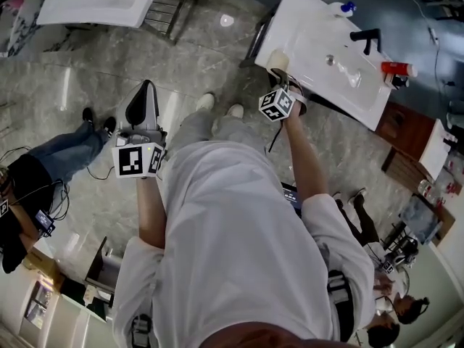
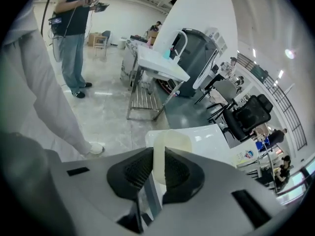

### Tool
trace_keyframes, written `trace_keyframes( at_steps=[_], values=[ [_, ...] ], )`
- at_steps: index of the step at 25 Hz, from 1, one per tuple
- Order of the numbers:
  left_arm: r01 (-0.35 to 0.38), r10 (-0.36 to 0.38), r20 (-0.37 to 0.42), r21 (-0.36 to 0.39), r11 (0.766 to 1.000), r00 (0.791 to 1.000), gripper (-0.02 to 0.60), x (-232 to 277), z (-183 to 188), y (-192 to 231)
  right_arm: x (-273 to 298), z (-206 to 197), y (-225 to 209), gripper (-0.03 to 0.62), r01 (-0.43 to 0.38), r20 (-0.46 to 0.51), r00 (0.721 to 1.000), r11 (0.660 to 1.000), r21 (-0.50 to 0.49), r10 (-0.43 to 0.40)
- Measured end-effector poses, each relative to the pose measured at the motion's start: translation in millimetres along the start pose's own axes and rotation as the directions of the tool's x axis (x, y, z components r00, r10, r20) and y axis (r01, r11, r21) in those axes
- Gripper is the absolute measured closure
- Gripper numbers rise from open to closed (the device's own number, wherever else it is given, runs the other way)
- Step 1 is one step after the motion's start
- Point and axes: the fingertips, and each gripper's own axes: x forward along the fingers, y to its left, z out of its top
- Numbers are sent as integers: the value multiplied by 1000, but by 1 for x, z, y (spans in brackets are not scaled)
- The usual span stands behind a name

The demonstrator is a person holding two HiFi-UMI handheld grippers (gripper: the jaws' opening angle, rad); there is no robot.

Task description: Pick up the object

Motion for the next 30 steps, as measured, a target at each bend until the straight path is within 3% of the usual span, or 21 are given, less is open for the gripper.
trace_keyframes(
  at_steps=[5,10,14,22,30],
  values=[
    [52,-52,15,19,998,999,583,5,8,-7,-28,24,-5,540,-20,96,995,986,164,4],
    [120,-121,37,49,992,992,583,18,20,-23,-60,46,-12,540,-69,210,978,938,340,-4],
    [167,-171,59,65,984,983,583,22,30,-42,-94,60,-17,540,-96,291,956,905,414,-32],
    [302,-311,84,109,947,947,583,44,45,-90,-170,93,-41,540,-135,470,870,846,517,-148],
    [421,-437,105,146,895,893,583,60,60,-138,-244,117,-58,540,-129,574,776,825,551,-262]
  ],
)
